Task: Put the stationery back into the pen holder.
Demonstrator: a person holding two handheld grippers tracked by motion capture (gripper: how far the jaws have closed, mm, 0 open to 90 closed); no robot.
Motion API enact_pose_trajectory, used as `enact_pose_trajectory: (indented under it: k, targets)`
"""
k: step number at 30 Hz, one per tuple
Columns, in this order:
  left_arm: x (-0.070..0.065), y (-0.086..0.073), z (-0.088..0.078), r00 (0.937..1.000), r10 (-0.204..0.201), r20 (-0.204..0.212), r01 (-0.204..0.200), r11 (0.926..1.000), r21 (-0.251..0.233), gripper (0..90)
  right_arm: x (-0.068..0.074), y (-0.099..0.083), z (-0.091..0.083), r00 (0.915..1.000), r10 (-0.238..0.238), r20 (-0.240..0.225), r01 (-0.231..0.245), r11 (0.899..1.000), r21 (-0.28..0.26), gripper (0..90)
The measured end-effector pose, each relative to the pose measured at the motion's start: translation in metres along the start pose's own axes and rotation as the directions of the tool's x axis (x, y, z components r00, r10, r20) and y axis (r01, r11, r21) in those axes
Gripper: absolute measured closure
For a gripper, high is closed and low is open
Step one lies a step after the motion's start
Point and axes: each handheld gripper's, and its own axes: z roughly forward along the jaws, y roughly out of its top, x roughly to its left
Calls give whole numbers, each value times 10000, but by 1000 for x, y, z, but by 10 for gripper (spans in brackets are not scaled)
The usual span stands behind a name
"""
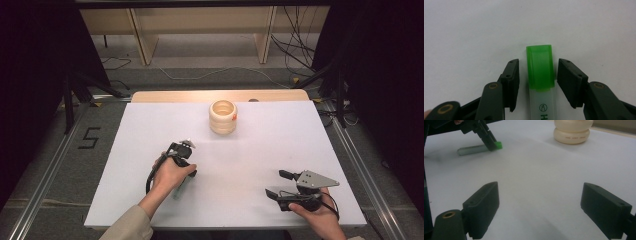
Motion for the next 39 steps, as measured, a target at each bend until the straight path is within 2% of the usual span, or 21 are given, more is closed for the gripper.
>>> enact_pose_trajectory:
  k: [6, 7, 17, 23, 39]
  targets:
    - [-3, 2, 1, 9997, 169, -173, -168, 9998, 52, 537, 0, 0, 0, 10000, 0, 17, 0, 10000, 37, 163]
    - [-3, 3, 1, 9993, 305, -212, -302, 9994, 138, 537, 0, 0, 0, 10000, 0, 13, 0, 10000, 41, 162]
    - [-5, 5, 1, 9976, 644, -259, -639, 9977, 225, 564, 0, 0, 0, 10000, 19, 1, -19, 10000, 60, 162]
    - [-5, 5, 2, 9984, 526, -230, -522, 9985, 188, 572, 0, 0, 0, 10000, 48, -11, -48, 10000, 17, 162]
    - [-5, 5, 1, 9982, 556, -211, -552, 9982, 217, 583, 0, 0, 0, 10000, 46, -50, -46, 10000, 44, 162]
